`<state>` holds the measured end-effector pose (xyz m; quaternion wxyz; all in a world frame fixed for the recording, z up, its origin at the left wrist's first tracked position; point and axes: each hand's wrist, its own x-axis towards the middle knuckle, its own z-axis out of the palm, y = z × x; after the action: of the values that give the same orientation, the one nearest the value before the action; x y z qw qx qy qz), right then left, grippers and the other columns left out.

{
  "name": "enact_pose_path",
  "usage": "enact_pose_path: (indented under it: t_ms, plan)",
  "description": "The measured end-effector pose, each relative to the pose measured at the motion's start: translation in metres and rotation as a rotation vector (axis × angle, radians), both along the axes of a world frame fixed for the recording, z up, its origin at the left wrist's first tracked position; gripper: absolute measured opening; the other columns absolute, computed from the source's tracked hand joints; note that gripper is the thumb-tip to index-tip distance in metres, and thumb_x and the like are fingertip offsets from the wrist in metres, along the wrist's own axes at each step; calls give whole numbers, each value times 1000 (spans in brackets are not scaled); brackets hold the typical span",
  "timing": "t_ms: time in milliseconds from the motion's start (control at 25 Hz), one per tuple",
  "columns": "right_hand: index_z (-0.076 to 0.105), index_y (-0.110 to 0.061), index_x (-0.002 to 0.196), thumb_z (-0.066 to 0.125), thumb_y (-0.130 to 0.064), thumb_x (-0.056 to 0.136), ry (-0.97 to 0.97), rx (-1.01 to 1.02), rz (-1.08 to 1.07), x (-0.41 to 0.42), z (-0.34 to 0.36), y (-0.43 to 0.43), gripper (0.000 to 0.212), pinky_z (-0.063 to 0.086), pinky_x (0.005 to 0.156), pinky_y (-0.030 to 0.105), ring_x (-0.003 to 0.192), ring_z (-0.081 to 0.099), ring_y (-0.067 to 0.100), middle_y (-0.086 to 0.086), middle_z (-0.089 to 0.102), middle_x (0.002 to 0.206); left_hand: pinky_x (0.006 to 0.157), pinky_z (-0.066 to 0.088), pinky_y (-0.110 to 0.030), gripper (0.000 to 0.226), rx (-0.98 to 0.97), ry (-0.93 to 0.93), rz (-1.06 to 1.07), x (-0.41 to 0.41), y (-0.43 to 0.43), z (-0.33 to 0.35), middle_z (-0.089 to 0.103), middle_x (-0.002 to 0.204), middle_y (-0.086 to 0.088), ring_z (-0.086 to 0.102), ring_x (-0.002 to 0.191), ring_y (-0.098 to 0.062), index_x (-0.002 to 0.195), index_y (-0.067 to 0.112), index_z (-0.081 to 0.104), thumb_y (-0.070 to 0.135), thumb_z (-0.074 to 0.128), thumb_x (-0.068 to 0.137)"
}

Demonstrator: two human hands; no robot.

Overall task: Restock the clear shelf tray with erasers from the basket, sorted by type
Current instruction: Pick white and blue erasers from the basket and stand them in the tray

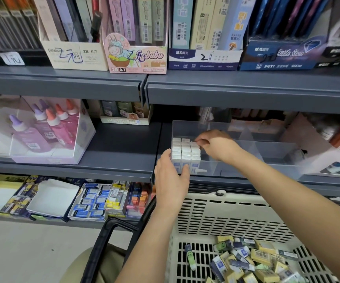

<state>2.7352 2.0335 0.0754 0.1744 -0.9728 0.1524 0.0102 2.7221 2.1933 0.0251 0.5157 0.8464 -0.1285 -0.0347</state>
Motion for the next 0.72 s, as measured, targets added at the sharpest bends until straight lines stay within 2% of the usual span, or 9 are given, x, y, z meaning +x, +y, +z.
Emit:
enact_pose_path:
  t_ms: [240, 360, 480, 560, 640, 720]
  plan:
    - [64, -20, 112, 43, -16, 97, -59, 67, -42, -9, 14, -4, 26, 44, 84, 23, 103, 61, 18, -3, 67, 112, 106, 38, -40, 59, -7, 3, 1, 1, 1, -1, 46, 136, -2, 41, 128, -17, 139, 15, 34, 21, 62, 88]
    - [63, -19, 115, 46, -18, 96, -135, 148, -61, -25, 21, 0, 26, 42, 85, 19, 104, 61, 14, -3, 68, 110, 106, 37, -36, 54, -20, -50, 7, -3, 2, 2, 45, 133, 0, 41, 125, -16, 136, 13, 37, 19, 61, 88]
    - [68, -23, 105, 57, -22, 90, -339, 243, -71, -63, 20, 5, 18, 46, 85, 19, 92, 62, 4, -10, 70, 96, 93, 43, -27, 39, -178, -101, 10, -19, 7, 7, 49, 116, 8, 49, 111, -9, 123, 24, 45, 16, 59, 88]
    - [69, -27, 98, 61, -25, 87, -413, 303, -60, -98, 10, 5, 14, 46, 78, 12, 83, 62, -4, -19, 68, 87, 79, 47, -18, 28, -263, -71, -90, -38, 8, 9, 54, 101, 11, 55, 92, -1, 104, 37, 48, 17, 58, 87]
    - [68, -30, 92, 60, -26, 86, -416, 352, -63, -136, -11, 2, 11, 46, 70, 6, 73, 62, -6, -22, 67, 77, 73, 48, -14, 22, -216, -35, -197, -61, 0, 1, 59, 91, 11, 56, 81, 0, 94, 38, 52, 17, 59, 86]
    - [67, -32, 88, 58, -28, 87, -334, 330, -71, -168, -39, -6, 10, 45, 65, 5, 67, 62, -6, -22, 66, 70, 74, 48, -15, 14, -106, 29, -297, -78, -14, -15, 60, 88, 11, 56, 78, -1, 94, 27, 58, 16, 59, 86]
